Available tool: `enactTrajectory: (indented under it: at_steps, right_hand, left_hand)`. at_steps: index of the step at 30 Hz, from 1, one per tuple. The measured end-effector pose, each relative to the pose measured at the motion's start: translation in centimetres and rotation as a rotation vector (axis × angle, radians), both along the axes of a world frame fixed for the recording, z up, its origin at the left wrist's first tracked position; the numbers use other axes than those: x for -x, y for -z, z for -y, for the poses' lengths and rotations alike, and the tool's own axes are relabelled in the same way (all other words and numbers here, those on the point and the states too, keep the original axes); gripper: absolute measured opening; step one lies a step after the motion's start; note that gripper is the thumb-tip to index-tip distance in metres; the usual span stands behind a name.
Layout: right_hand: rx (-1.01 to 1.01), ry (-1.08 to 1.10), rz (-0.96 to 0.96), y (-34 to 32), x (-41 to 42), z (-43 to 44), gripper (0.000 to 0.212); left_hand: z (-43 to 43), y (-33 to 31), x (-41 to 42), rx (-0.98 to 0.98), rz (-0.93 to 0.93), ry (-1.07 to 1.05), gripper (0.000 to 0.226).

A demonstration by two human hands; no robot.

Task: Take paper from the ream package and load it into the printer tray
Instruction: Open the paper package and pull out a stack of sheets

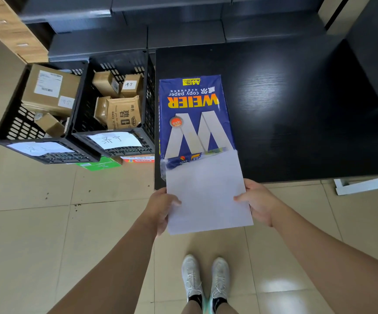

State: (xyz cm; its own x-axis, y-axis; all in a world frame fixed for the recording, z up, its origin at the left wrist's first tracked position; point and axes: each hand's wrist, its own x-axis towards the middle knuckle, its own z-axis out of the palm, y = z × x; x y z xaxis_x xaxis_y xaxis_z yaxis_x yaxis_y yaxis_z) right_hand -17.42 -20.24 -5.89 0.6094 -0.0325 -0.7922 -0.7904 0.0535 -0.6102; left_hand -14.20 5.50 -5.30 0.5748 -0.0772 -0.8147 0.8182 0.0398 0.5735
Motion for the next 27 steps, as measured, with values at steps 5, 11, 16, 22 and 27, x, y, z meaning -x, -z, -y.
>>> enactTrajectory:
  at_steps: [5,11,16,22,27]
  right_hand:
    - [0.054,0.041,-0.030,0.6,-0.2,-0.3,0.035]
    - [0.180,-0.043,0.031,-0.5,2.3,-1.4,0.025]
    - [0.204,-0.049,0.025,-2.7,6.9,-1.8,0.023]
    - [0.205,-0.035,0.018,-6.8,14.0,-1.4,0.025]
    - [0.192,0.108,0.059,-10.8,19.2,0.4,0.028]
  left_hand:
    - [0.3,0.6,0.0,-0.073,0.032,-0.005,0.028]
    - [0.4,-0.6,2.8,-0.079,0.075,0.050,0.017]
    - [-0.2,-2.2,7.4,-0.101,0.066,0.108,0.025]
    - [0.1,-6.1,13.6,-0.087,0.043,0.177,0.028]
    - [2.6,-9.9,15.4,-0.066,0.088,0.294,0.026]
